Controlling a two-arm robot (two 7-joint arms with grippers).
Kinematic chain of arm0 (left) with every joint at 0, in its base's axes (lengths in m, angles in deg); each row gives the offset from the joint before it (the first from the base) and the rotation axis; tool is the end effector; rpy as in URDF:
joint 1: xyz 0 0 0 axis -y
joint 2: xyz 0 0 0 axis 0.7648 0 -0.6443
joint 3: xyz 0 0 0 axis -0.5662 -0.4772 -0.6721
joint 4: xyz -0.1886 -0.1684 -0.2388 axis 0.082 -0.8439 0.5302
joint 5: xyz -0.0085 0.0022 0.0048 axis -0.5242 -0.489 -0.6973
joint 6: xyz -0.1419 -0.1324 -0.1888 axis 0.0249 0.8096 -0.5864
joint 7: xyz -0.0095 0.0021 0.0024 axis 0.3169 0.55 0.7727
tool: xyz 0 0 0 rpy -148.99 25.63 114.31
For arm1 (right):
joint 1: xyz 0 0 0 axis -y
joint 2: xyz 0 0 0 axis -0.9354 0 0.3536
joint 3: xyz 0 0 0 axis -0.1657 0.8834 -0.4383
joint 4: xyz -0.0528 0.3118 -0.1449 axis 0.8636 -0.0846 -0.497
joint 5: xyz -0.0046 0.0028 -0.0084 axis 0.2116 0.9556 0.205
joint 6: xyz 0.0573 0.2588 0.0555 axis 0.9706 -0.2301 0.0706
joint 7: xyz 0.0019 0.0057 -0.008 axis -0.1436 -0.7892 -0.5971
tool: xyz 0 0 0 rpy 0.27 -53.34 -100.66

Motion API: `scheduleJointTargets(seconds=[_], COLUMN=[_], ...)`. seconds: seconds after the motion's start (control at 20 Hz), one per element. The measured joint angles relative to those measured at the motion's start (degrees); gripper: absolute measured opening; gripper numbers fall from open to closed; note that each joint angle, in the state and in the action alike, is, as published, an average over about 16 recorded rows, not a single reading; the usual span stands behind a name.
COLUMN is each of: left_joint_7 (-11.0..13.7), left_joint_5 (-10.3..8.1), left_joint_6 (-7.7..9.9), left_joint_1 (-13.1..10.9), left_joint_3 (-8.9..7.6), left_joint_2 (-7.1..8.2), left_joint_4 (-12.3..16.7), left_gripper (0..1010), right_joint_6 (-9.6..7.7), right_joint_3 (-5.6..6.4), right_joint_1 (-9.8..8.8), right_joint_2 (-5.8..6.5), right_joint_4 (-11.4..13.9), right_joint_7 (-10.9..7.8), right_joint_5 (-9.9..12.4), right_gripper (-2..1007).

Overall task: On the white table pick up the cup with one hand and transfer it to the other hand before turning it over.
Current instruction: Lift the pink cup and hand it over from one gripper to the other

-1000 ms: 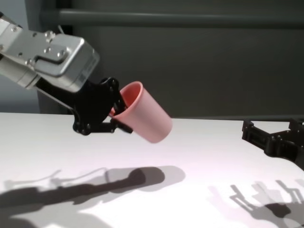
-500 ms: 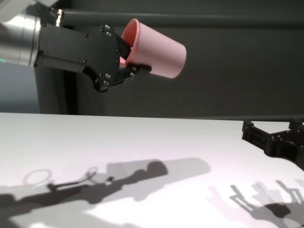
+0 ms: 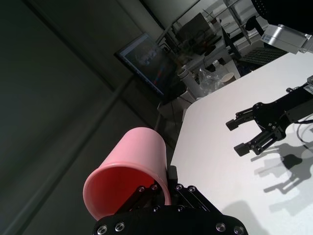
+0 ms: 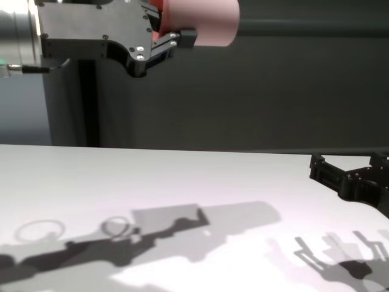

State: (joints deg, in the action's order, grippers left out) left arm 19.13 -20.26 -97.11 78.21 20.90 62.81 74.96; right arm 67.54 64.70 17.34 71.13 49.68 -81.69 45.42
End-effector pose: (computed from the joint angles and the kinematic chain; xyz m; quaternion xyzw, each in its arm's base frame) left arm 0.4473 0.0926 -0.2045 0.1221 -0.3323 0.1612 0.9212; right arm 0.2602 0.0203 -0.3627 0.0182 0.0178 -0.6311 0.7753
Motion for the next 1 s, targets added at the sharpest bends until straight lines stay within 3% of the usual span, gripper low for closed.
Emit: scheduleJointTargets(seconds=[0.15, 0.4, 0.7, 1.0], left_joint_7=[0.5, 1.5, 2.4, 2.8], left_joint_5=[-1.69, -3.03, -3.07, -2.59], left_joint_6=[0.18, 0.17, -0.06, -0.15], left_joint_1=[-0.1, 0.7, 1.8, 2.5], left_joint_3=[-0.69, -1.08, -0.96, -0.76], left_joint_2=[-1.23, -3.66, -6.31, -7.89], left_joint_4=[-0.5, -2.1, -4.8, -6.7], left_gripper=[43, 43, 43, 43], right_joint_6=[0.00, 0.00, 0.00, 0.00], right_joint_3=[0.00, 0.00, 0.00, 0.00], right_joint_1=[0.00, 0.00, 0.00, 0.00], right_joint_2=[0.00, 0.00, 0.00, 0.00], right_joint_4=[0.0, 0.0, 0.0, 0.0], right_joint_7=[0.00, 0.00, 0.00, 0.00], right_joint_5=[0.0, 0.0, 0.0, 0.0], right_gripper=[1002, 1002, 1002, 1002])
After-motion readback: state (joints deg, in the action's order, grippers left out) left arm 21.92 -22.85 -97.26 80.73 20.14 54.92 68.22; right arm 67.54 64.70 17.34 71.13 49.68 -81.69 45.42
